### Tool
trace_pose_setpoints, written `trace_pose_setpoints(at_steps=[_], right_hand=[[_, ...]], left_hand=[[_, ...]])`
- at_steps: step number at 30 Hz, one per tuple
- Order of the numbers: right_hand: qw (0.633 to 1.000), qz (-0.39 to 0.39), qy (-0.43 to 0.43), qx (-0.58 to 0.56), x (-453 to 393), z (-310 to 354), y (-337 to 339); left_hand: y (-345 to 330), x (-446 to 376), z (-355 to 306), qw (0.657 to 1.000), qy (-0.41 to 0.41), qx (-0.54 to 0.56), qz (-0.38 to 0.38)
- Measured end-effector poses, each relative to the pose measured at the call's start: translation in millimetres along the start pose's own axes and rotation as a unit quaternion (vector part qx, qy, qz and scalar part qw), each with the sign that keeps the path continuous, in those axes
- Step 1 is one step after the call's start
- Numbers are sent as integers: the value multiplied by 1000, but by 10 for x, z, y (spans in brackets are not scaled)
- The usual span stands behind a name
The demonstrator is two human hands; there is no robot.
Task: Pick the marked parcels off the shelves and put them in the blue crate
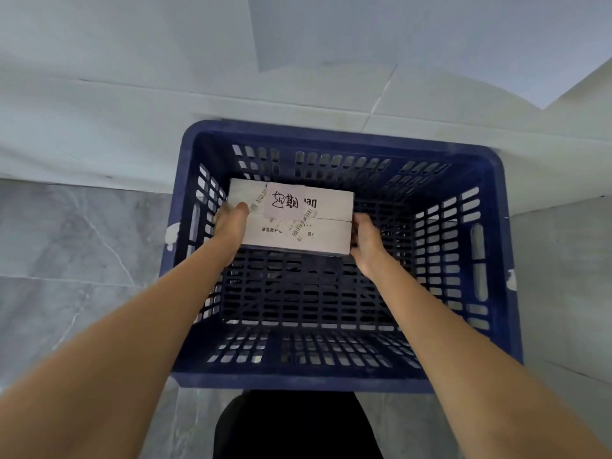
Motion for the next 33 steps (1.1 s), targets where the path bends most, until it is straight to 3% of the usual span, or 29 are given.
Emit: trace_pose_setpoints(at_steps=[7,11,15,20,26,33], right_hand=[[994,3,1,108,122,74,-76],[968,-34,102,226,587,387,-105],[908,-15,195,370,1363,893,-303],[832,6,286,475,2545,1593,-721],[713,11,395,579,3896,2258,-1229],[650,70,490,577,4980,2666,-2013]], left_hand=[[33,187,-115,995,-86,18,-57],[159,602,-391,978,-172,-114,-29],[464,1359,-899,893,-320,-315,-31],[999,2338,-1569,814,-390,-425,-68],[1731,3288,-2182,793,-390,-461,-81],[2547,4045,-2653,788,-373,-456,-177]])
Point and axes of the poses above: each hand's wrist, its own x-axis away from the middle knuckle, its own y-axis out of the back of the hand, z = x × y, the point moved 5 cm from there along -x, towards the middle knuckle, and after that the axes turned 1 degree about -x, right-handed, at the moved point
